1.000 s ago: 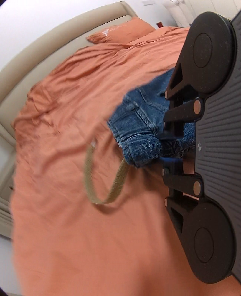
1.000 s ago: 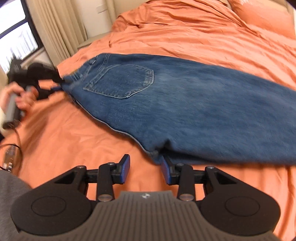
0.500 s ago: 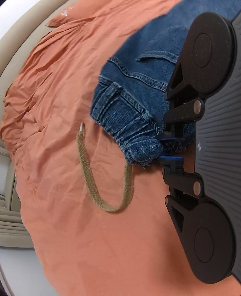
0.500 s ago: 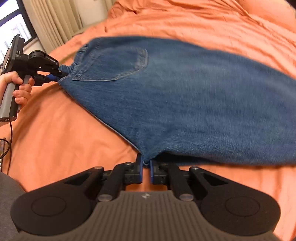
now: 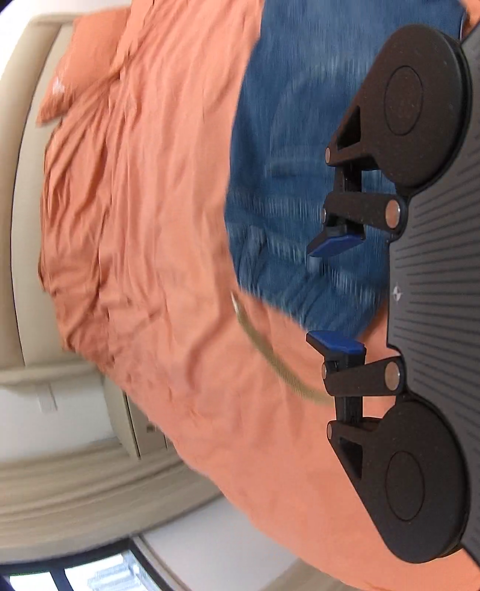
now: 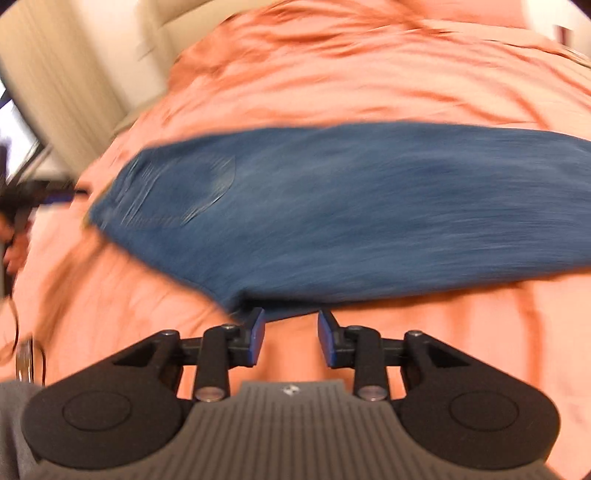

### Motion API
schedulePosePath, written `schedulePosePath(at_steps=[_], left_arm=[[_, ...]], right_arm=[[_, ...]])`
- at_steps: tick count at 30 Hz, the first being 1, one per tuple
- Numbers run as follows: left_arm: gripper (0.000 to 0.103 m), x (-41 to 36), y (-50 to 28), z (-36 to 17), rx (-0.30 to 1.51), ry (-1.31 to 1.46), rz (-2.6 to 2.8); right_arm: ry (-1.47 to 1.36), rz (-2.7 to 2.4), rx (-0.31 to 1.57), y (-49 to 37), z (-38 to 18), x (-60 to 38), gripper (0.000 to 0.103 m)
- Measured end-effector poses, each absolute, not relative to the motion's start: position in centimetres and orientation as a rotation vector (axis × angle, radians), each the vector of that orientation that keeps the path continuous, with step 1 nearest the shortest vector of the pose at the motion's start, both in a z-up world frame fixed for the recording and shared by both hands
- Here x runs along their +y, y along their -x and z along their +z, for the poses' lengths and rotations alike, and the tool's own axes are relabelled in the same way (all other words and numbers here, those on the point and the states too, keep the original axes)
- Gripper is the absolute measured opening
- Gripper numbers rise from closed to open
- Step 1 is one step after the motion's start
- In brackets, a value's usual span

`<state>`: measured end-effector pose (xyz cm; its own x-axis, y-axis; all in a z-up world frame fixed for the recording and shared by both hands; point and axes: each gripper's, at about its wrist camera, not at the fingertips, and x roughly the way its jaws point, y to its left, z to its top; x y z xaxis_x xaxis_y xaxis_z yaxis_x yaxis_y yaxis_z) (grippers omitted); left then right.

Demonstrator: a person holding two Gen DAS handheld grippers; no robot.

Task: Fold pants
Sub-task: 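Lay the folded jeans down and open both tools, then regrasp the hem with the right tool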

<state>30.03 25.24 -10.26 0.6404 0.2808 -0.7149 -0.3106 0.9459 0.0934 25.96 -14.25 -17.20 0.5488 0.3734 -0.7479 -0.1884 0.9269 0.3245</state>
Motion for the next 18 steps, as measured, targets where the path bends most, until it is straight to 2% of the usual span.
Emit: schedulePosePath(at_steps=[9, 18], left_arm=[[0.053, 14.9, -33.5, -8.0, 0.83, 0.039, 0.114], [0.051, 5.5, -39.7, -11.7, 0.943, -0.027, 0.04]], right_arm=[[-0.421, 0.005, 0.81, -26.5, -11.7, -35.6, 0.028], [-0.667, -0.228, 0.726, -28.0, -13.1, -55.9, 0.029]])
